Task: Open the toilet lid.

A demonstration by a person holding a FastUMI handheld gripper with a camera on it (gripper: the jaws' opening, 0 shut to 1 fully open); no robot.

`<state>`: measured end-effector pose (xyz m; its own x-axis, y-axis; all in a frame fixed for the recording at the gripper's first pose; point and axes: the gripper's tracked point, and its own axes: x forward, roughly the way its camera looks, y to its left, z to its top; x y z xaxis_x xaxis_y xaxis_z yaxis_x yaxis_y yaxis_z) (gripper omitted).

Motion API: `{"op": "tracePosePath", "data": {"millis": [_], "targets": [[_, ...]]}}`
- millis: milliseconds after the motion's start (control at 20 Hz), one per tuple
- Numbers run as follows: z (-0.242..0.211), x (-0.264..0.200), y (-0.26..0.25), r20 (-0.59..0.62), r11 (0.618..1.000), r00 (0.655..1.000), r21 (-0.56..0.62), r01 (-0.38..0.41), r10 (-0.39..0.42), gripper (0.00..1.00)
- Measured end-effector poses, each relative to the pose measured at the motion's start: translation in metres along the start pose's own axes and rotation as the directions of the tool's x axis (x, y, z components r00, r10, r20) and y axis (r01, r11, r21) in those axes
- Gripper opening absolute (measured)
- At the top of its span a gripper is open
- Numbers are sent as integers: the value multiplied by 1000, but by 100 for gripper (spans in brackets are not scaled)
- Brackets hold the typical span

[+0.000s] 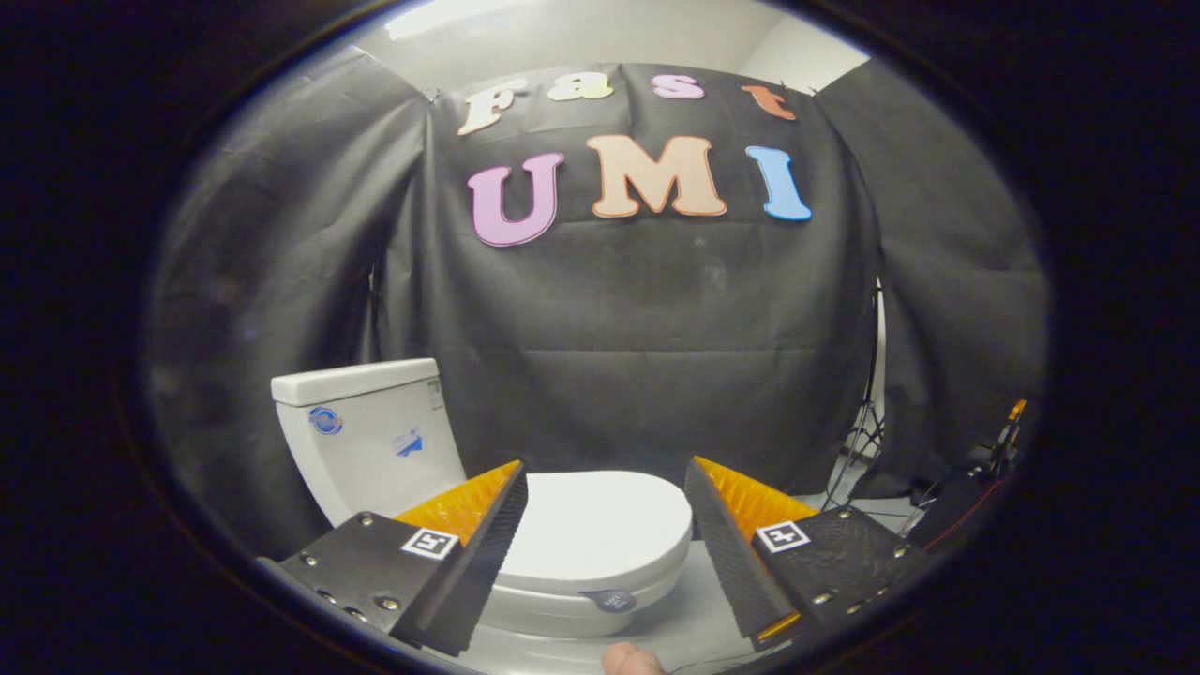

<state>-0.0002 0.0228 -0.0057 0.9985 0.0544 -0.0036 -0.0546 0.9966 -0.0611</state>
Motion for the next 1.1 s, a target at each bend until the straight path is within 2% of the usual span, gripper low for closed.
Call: {"op": "tracePosePath", "data": {"millis": [250, 500, 700, 950, 1100], "targets": [[-13, 7, -6, -39, 1000, 999, 11, 11, -11, 100], [-48, 22, -28, -125, 998, 990, -8, 62, -62, 99], [-92, 39, -52, -232, 994, 968, 29, 102, -92, 100], [-125, 54, -65, -310, 986, 944, 79, 143, -112, 100], [-155, 59, -70, -387, 978, 915, 112, 175, -119, 100]]}}
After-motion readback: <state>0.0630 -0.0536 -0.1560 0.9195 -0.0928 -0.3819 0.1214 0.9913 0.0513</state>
